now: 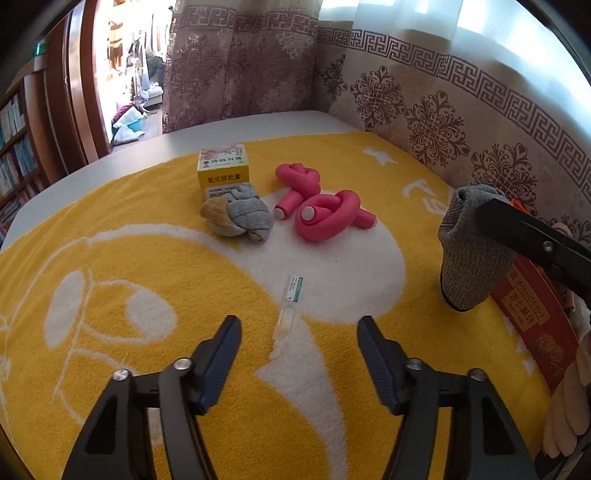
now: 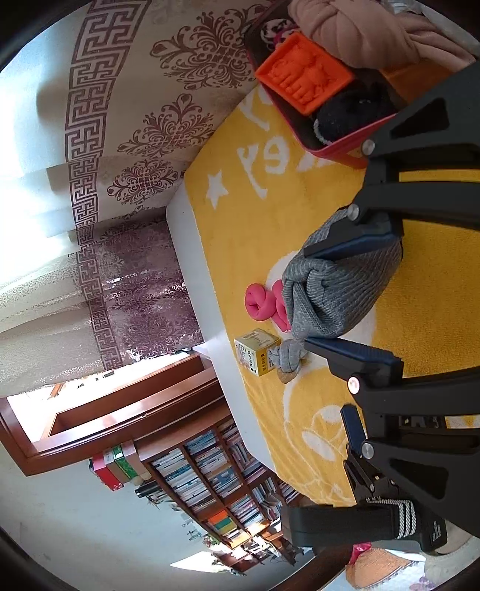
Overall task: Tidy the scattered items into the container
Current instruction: 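Grasp the clear vial with the left tool while right tool holds the grey sock, then drop the grey sock into the red box with the right tool while left tool holds the vial, then grasp the grey sleeve with black tips with the right tool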
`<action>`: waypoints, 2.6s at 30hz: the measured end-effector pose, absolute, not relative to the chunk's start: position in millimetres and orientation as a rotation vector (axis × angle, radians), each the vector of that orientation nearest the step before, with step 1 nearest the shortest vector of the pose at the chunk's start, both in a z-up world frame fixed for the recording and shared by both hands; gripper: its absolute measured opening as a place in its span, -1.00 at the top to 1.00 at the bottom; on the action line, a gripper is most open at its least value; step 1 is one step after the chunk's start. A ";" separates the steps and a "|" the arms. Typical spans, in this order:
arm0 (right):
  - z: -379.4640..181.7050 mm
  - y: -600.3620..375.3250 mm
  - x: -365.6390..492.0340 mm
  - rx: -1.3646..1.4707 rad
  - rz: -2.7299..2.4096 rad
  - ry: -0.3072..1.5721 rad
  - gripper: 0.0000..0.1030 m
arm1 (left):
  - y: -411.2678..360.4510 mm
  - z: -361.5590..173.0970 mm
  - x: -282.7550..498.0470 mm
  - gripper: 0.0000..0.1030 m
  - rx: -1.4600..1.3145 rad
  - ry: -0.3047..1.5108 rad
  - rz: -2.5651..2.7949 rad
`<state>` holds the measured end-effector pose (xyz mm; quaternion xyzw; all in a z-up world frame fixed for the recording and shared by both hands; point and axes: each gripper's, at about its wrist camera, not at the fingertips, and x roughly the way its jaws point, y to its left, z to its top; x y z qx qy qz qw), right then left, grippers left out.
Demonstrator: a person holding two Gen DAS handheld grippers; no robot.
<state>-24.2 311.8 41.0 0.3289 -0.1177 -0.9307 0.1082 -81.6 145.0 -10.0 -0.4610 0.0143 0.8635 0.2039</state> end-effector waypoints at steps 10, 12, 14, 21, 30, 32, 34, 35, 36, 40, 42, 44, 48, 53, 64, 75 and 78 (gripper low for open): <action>42.4 316.9 -22.0 0.951 -2.741 -0.379 0.12 | 151.7 -15.4 -91.9 0.77 -1.265 0.086 2.453; 43.7 314.3 -19.9 0.935 -2.765 -0.352 0.12 | 146.5 -15.1 -91.3 0.79 -1.263 0.061 2.461; 44.4 314.4 -19.2 0.926 -2.779 -0.347 0.12 | 144.0 -12.4 -88.2 0.79 -1.247 0.064 2.478; 45.4 320.0 -18.8 0.908 -2.800 -0.375 0.12 | 138.1 4.2 -79.2 0.79 -1.186 0.069 2.531; 45.9 323.7 -17.0 0.888 -2.831 -0.387 0.12 | 146.2 19.5 -66.3 0.79 -1.126 0.070 2.527; 46.3 324.4 -16.3 0.880 -2.839 -0.388 0.12 | 148.5 23.7 -62.6 0.79 -1.109 0.074 2.528; 46.5 324.9 -16.2 0.875 -2.846 -0.390 0.12 | 150.4 29.3 -58.3 0.79 -1.089 0.077 2.533; 46.6 324.9 -16.2 0.874 -2.848 -0.390 0.12 | 151.5 31.9 -56.3 0.79 -1.079 0.079 2.533; 46.8 324.7 -16.1 0.873 -2.853 -0.389 0.12 | 152.5 34.3 -54.3 0.79 -1.069 0.081 2.534; 51.7 322.5 -12.7 0.859 -2.889 -0.357 0.12 | 154.7 44.9 -44.7 0.79 -1.028 0.079 2.537; 55.5 321.3 -6.0 0.850 -2.903 -0.342 0.12 | 156.1 49.2 -40.3 0.79 -1.006 0.088 2.544; 60.0 321.2 3.0 0.839 -2.915 -0.331 0.12 | 158.0 52.9 -37.0 0.79 -0.991 0.088 2.544; 73.3 327.7 22.1 0.804 -2.943 -0.321 0.12 | 164.0 59.0 -29.8 0.79 -0.964 0.098 2.534; 86.2 348.5 45.1 0.777 -2.956 -0.372 0.12 | 171.9 64.1 -21.1 0.79 -0.938 0.107 2.520; 106.9 413.5 98.6 0.688 -3.127 -0.407 0.27 | 210.3 80.3 -7.6 0.79 -0.881 0.123 2.450; 88.1 390.2 98.1 0.799 -2.905 -0.323 0.27 | 212.8 78.9 -12.4 0.79 -0.901 0.099 2.461; 69.8 363.4 84.6 0.910 -2.777 -0.319 0.22 | 192.9 80.1 -16.5 0.79 -0.907 0.056 2.498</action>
